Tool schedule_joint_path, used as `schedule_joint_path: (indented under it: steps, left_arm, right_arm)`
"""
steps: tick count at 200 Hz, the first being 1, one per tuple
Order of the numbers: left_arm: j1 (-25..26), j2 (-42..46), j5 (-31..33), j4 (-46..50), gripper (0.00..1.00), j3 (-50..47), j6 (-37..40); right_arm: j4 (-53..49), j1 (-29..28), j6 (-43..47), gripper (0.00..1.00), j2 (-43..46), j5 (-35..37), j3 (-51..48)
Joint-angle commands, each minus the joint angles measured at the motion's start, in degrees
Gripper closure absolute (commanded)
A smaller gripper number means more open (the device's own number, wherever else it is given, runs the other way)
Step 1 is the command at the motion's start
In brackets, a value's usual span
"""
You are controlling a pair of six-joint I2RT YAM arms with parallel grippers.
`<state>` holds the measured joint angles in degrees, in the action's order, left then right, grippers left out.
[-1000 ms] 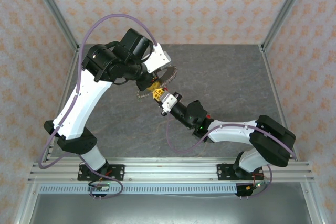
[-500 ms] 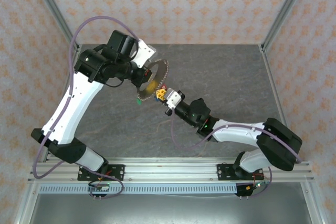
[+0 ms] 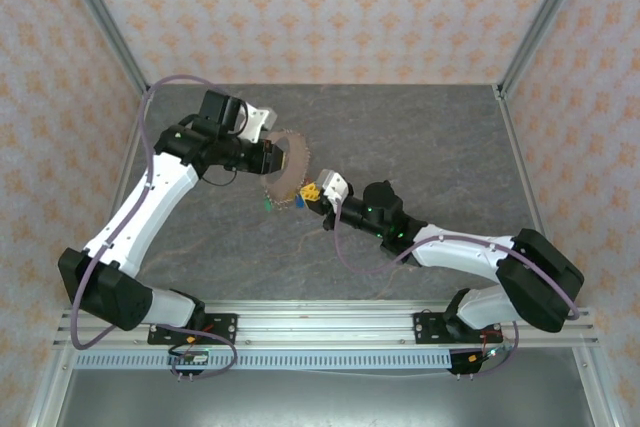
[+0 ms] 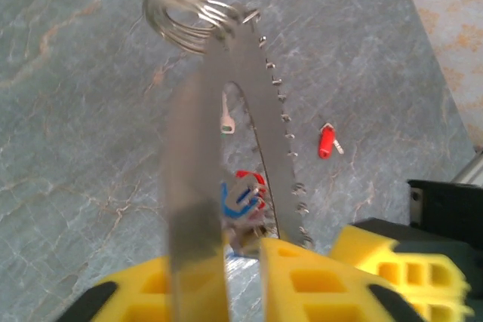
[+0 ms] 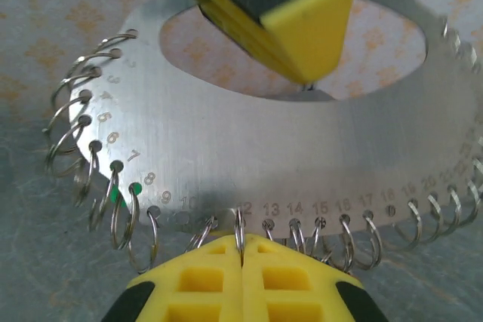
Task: Put the keys on the keyring
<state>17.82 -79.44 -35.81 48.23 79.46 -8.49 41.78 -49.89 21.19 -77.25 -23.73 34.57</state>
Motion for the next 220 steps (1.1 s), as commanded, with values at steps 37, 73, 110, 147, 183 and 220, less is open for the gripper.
schedule_joint_path:
  steps: [37, 73, 110, 147, 183, 220]
  left_arm:
    - [-0.4, 3.2, 0.0, -17.7, 0.76, -17.3, -7.9]
    - [-0.3, 2.8, 2.4, -29.0, 0.77, -28.9, -13.5]
    - [-0.2, 1.5, 6.5, -35.4, 0.77, -37.3, -16.8]
    - [0.3, 0.7, 11.6, -37.9, 0.63, -42.7, -19.5]
    - [0.3, 4.4, 19.3, -34.0, 0.57, -43.6, -18.7]
    - [0.3, 7.6, 15.8, -35.8, 0.59, -43.0, -16.6]
  right_arm:
    - [1.5, 0.8, -4.9, 1.00, -4.1, -3.2, -3.4]
    - [4.7, 0.9, -7.0, 1.00, -12.6, -4.0, -4.9]
    - [7.5, 0.9, -7.8, 1.00, -19.4, -4.6, -5.4]
    - [10.4, 0.9, -7.8, 1.00, -23.9, -3.1, -6.4]
    - [22.5, 2.2, -14.2, 1.00, -26.3, -5.6, -8.2]
    - [28.8, 2.9, -16.8, 1.00, -25.5, -7.9, -8.2]
